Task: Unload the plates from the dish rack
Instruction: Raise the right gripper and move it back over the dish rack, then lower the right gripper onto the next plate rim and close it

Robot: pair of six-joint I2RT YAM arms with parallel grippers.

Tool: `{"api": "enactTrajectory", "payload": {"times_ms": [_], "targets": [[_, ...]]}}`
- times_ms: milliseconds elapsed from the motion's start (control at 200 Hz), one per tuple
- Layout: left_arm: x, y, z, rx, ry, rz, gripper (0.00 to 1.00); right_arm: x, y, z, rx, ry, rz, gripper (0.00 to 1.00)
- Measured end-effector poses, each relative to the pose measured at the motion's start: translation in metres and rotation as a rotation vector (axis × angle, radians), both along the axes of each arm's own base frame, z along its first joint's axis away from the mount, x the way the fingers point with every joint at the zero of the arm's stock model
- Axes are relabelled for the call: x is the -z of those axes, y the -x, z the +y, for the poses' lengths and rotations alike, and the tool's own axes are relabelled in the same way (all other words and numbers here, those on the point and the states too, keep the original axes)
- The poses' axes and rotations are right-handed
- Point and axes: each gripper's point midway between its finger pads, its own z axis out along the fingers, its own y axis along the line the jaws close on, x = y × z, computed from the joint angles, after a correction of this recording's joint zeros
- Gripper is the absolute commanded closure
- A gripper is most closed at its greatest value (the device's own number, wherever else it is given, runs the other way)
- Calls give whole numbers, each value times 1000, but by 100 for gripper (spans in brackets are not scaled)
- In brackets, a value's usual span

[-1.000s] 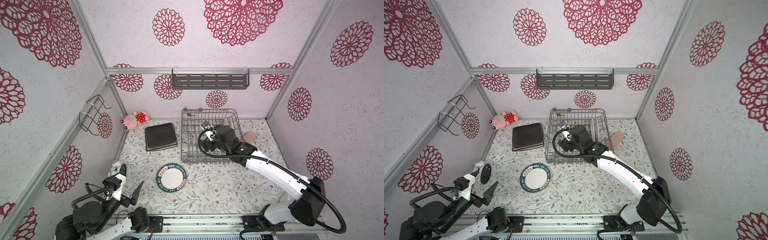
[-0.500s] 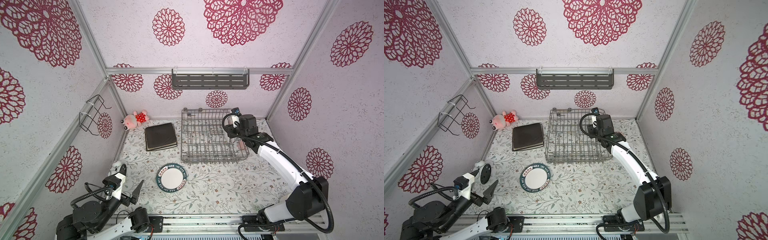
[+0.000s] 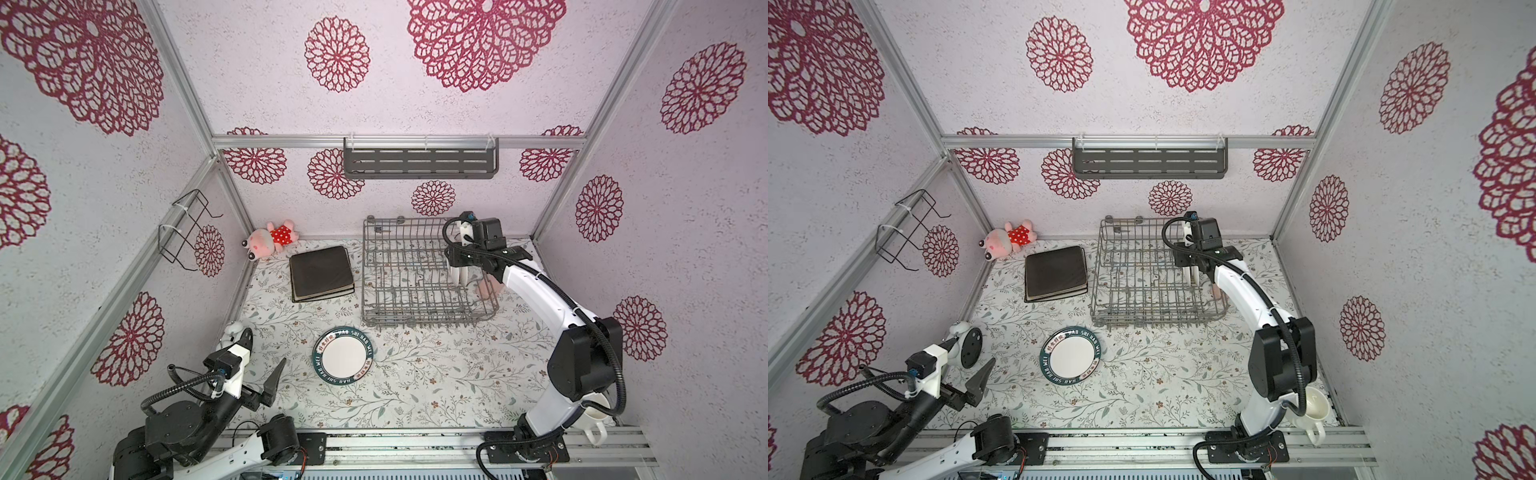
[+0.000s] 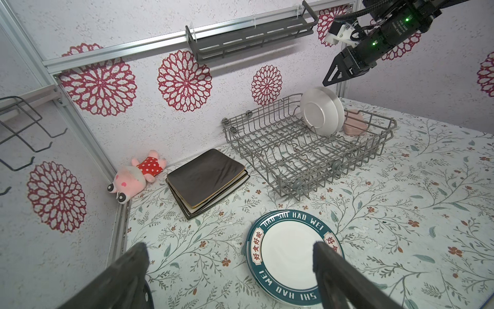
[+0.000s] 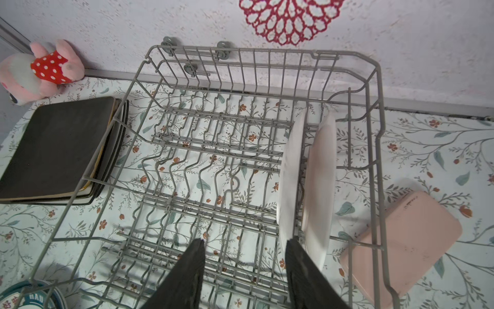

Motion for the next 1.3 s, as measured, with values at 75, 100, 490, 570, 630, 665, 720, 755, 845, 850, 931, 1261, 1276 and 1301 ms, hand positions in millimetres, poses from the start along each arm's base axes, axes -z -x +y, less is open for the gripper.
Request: {"api": "enactTrajectory", "payload": {"times_ms": [75, 100, 490, 570, 630, 665, 720, 755, 845, 850, 931, 1261, 1276, 1301], "targets": [[0, 0, 0, 0, 0, -1, 3, 6, -4, 0, 8, -5, 27, 51], [0, -1, 0, -1, 0, -2, 3, 8, -5, 1, 9, -5, 33, 51], [-1, -3, 1, -3, 11, -3, 3, 33, -8, -3, 23, 29, 111, 52], [-1, -3, 2, -4, 11, -4, 3, 34, -8, -7, 29, 35, 114, 52], [-2, -4, 2, -7, 12, -6, 3, 34, -9, -8, 30, 39, 114, 52], [-2, -4, 2, -8, 12, -6, 3, 34, -9, -9, 30, 40, 114, 53], [-2, -5, 2, -7, 12, -7, 3, 34, -9, -10, 32, 42, 114, 53], [-2, -5, 2, -7, 13, -7, 3, 35, -9, -11, 33, 43, 114, 53], [-2, -5, 2, -6, 14, -8, 2, 36, -10, -12, 34, 52, 113, 54], [-2, -5, 2, -5, 14, -8, 2, 36, -10, -12, 34, 52, 113, 54], [-2, -6, 3, -5, 16, -8, 3, 38, -10, -13, 36, 56, 115, 54], [-3, -8, 3, -5, 26, -10, 3, 68, -15, -14, 27, 100, 161, 57], [-3, -8, 3, -5, 26, -11, 3, 69, -15, -14, 26, 102, 163, 57], [-3, -8, 3, -4, 27, -11, 3, 71, -16, -14, 25, 104, 166, 59]]}}
